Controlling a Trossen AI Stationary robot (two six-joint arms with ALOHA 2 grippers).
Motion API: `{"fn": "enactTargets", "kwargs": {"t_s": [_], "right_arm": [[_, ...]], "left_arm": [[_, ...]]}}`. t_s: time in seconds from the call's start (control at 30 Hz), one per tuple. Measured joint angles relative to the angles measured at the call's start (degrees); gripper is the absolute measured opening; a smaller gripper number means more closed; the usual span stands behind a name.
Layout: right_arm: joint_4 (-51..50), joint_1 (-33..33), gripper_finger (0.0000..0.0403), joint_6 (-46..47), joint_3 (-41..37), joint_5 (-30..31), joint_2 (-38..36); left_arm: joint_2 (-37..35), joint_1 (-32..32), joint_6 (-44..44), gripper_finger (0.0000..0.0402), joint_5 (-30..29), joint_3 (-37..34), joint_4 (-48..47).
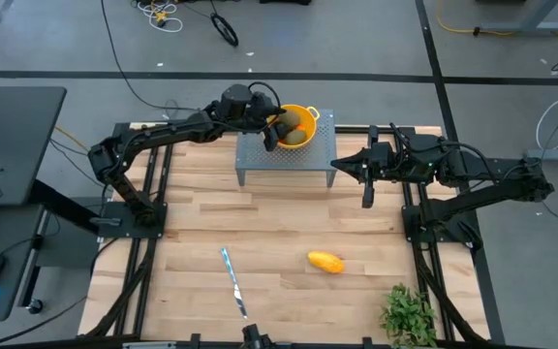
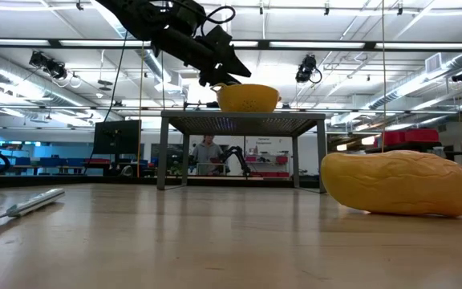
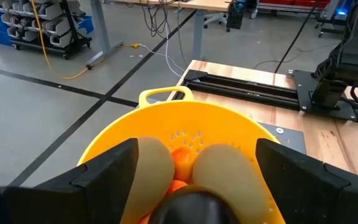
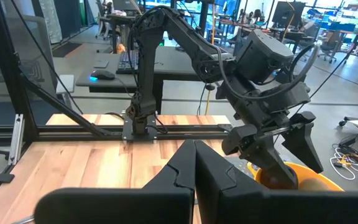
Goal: Pick & Place Fruit
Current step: Put the mango into the yellow colander bowl on the shelf
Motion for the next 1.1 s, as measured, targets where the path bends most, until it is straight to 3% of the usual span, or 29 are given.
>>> {"fn": "enactTargets", "kwargs": {"t_s": [0.5, 0.87, 1.1], "right_arm": [[-0.1, 0.0, 0.0003, 0.0, 0.0, 0.0, 0.0], [-1.3, 0.0, 0.0003, 0.0, 0.0, 1.7, 0.0], [-1.3, 0.0, 0.0003, 0.0, 0.0, 1.9, 0.0]], "left_arm": [[-3.5, -0.2, -0.2, 0.0328, -1.0, 0.0, -0.8], [-6.3, -3.4, -4.0, 0.0233, 0.5, 0.0, -2.0], [-9.2, -6.0, -5.2, 0.0193, 0.5, 0.0, -2.5]]}}
